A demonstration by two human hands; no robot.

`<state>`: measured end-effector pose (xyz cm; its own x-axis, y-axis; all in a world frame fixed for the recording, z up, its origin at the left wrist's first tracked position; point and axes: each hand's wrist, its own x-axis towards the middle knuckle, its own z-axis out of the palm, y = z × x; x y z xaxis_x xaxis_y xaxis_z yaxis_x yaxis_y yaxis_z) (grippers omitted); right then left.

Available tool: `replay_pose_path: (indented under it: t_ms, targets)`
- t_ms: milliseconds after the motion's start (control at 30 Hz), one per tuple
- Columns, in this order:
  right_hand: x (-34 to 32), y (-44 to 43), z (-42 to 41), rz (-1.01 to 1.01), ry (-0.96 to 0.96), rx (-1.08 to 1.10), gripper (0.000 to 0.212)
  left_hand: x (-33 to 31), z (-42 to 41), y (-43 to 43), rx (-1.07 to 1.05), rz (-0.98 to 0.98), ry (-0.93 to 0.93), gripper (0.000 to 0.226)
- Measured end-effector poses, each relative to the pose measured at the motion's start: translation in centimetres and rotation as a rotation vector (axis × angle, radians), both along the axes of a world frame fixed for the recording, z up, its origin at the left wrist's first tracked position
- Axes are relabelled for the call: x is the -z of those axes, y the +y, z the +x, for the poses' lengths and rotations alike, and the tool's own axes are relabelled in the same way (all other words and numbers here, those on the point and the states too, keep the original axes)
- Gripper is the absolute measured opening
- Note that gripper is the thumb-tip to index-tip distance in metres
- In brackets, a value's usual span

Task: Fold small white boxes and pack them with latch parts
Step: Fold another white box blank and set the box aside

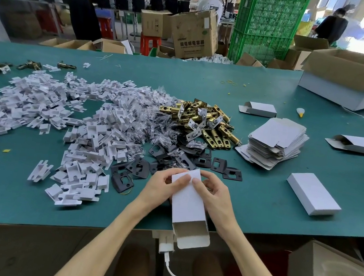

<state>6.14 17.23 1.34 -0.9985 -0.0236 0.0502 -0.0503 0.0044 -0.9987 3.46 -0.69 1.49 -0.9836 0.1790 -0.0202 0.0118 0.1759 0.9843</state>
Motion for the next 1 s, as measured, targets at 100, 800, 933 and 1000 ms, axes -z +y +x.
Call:
replay_pose_path:
  t_ms: [100,800,933,1000]
  targets:
    - [-0.1,-0.1,-0.2,-0.022,-0.025,0.018,0.053,0.1,0.0,-0.3,-0.042,0.096,-0.004,0.038]
    - [0.2,0.6,-0.4,-0.246,-0.027,0.153,0.052,1.0,-0.4,-1.1,-0.259,0.577,0.010,0.028]
    - [-0.3,0.4,-0.4,-0.455,-0.074,0.147,0.066,1.3,-0.2,-0.5,-0.235,0.401,0.079,0.032]
    - [-0.3,0.5,-0.4,-0.499,-0.081,0.116,0.071,1.4,-0.1,-0.4,-0.249,0.362,0.109,0.033]
